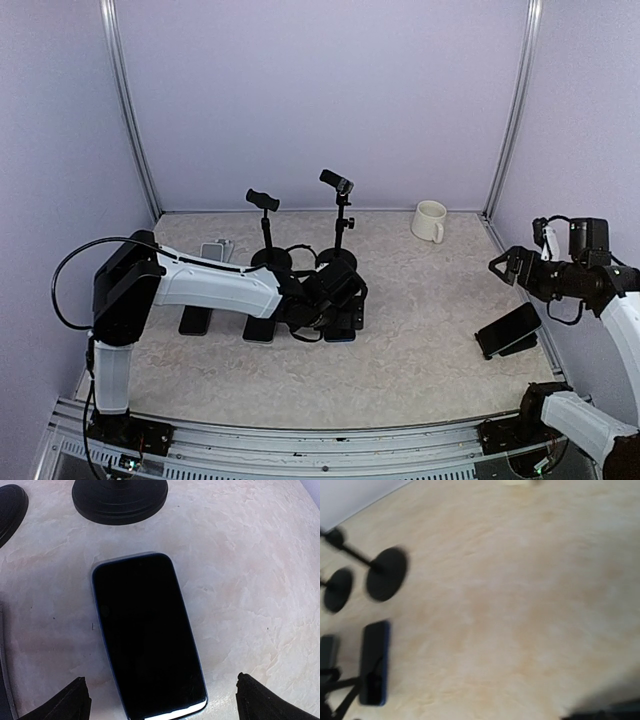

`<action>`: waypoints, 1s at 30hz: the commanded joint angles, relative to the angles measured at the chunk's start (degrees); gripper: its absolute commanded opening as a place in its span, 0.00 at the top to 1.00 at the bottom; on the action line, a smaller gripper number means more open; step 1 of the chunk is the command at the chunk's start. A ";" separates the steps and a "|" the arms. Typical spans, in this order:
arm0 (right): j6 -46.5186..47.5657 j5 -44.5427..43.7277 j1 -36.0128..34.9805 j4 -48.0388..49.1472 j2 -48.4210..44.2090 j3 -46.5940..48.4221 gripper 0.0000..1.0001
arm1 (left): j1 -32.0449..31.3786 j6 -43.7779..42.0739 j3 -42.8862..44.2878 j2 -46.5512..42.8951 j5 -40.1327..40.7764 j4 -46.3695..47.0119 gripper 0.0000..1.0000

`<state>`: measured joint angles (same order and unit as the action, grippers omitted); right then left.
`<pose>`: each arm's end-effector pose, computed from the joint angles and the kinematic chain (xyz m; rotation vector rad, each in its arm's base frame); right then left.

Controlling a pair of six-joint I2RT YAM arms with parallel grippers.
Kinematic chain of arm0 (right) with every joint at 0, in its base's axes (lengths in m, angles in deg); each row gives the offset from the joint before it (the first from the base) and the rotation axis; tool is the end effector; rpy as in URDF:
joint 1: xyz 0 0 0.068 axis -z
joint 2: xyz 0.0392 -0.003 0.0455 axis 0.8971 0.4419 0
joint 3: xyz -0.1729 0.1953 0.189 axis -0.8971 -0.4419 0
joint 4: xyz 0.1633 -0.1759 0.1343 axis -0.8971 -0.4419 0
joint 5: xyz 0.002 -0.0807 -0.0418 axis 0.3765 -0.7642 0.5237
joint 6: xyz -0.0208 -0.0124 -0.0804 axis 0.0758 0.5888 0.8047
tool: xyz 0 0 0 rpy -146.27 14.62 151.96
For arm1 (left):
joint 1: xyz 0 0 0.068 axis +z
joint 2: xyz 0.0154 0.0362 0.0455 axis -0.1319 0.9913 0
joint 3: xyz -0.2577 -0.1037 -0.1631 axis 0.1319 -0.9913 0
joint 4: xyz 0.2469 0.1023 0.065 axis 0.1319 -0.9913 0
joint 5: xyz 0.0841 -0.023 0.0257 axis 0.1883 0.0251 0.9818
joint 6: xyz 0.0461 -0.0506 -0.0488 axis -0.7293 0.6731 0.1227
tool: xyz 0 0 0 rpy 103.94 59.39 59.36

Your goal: Remove the phone from the phone stand

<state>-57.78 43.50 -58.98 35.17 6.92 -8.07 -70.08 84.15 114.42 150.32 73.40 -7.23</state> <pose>0.1627 0.0167 0.3145 0.2709 2.2252 0.6288 0.2586 -0.4329 0.1751 0.1880 2.4283 -0.3411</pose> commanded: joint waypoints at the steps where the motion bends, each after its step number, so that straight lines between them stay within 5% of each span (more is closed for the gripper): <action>1: -6.86 -11.66 1.53 -7.99 -4.58 1.88 0.00 | 0.44 -1.00 -1.84 -3.62 0.85 2.10 0.01; 6: -15.59 -24.36 1.53 -17.79 -3.20 3.60 0.00 | 1.25 -0.68 -3.36 -4.66 0.30 3.27 0.01; 16: -28.35 -33.17 1.53 -23.96 2.67 3.45 0.00 | 2.02 0.06 -4.67 -5.47 0.78 3.59 0.01; 30: -38.12 -30.93 1.43 -17.34 7.17 -2.75 0.00 | 2.47 0.17 -5.91 -5.96 0.98 3.86 0.01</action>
<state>-92.34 12.55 -58.01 14.47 13.59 -9.32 -67.98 84.33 109.11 146.65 73.40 -4.02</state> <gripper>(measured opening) 0.999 0.988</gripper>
